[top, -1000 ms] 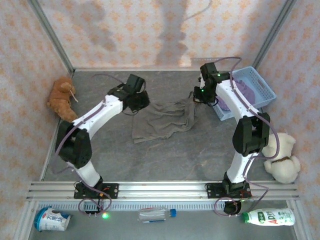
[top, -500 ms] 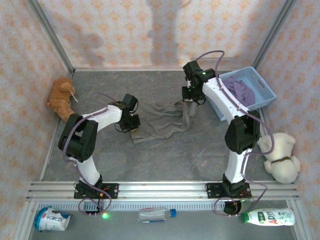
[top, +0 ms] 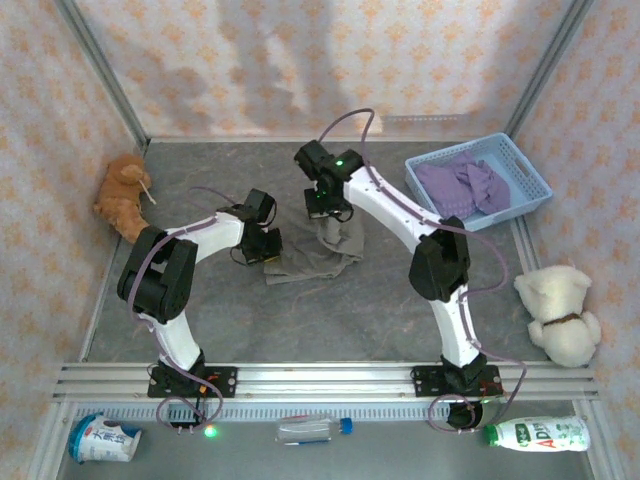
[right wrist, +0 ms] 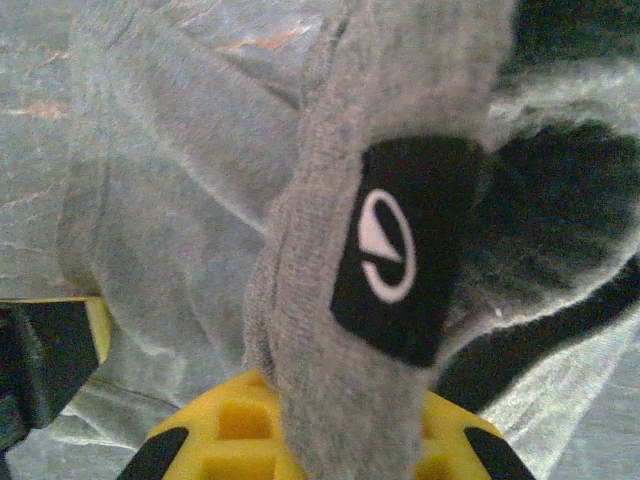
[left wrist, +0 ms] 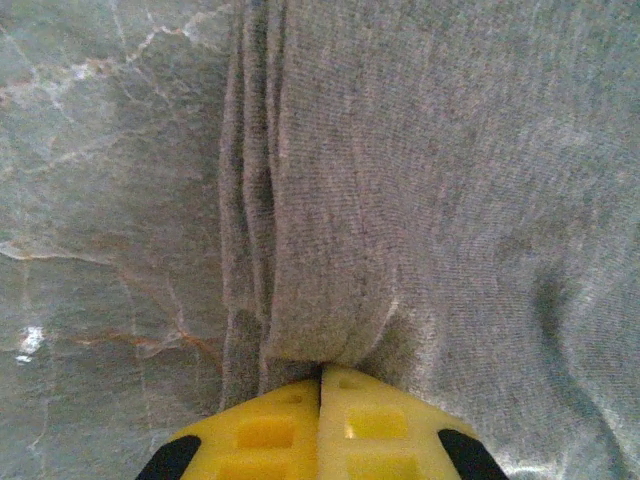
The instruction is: Fold and stack the mixed laundry pile
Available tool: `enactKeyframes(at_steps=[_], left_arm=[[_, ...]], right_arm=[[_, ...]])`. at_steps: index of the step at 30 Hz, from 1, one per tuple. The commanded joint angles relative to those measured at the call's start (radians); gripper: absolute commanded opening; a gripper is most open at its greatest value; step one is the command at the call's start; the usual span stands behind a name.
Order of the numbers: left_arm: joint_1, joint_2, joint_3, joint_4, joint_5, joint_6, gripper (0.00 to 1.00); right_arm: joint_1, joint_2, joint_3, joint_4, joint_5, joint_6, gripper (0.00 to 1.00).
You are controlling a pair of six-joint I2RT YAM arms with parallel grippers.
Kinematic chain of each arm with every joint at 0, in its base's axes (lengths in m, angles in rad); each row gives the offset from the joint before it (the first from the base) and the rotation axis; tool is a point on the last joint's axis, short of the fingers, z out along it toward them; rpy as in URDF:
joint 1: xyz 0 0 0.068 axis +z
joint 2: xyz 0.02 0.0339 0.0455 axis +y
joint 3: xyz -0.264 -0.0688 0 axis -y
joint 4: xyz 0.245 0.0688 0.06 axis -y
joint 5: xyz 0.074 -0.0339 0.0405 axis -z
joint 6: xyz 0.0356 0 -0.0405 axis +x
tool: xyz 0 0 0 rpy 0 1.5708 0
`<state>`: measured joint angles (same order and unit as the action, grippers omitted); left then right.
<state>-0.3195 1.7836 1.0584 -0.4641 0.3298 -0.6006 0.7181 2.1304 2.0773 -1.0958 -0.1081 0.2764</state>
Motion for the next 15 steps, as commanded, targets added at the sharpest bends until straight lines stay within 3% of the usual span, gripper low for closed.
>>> enactKeyframes(at_steps=[1, 5, 7, 9, 15], left_arm=[[0.006, 0.028, -0.032, -0.001, 0.002, 0.01, 0.0], [0.018, 0.005, -0.037, -0.013, 0.002, 0.008, 0.0], [0.031, -0.026, -0.042, -0.03, 0.002, 0.01, 0.0], [0.047, -0.062, -0.049, -0.061, -0.014, 0.013, 0.01], [0.137, -0.21, -0.112, -0.156, -0.054, 0.025, 0.17]], right_arm=[[0.027, 0.024, 0.034, -0.017, -0.004, 0.06, 0.0], [0.049, 0.049, 0.036, 0.009, -0.049, 0.078, 0.08], [0.056, 0.063, 0.046, 0.028, -0.08, 0.093, 0.21], [0.058, 0.072, 0.059, 0.049, -0.111, 0.109, 0.28], [0.058, 0.086, 0.108, 0.104, -0.217, 0.161, 0.57]])
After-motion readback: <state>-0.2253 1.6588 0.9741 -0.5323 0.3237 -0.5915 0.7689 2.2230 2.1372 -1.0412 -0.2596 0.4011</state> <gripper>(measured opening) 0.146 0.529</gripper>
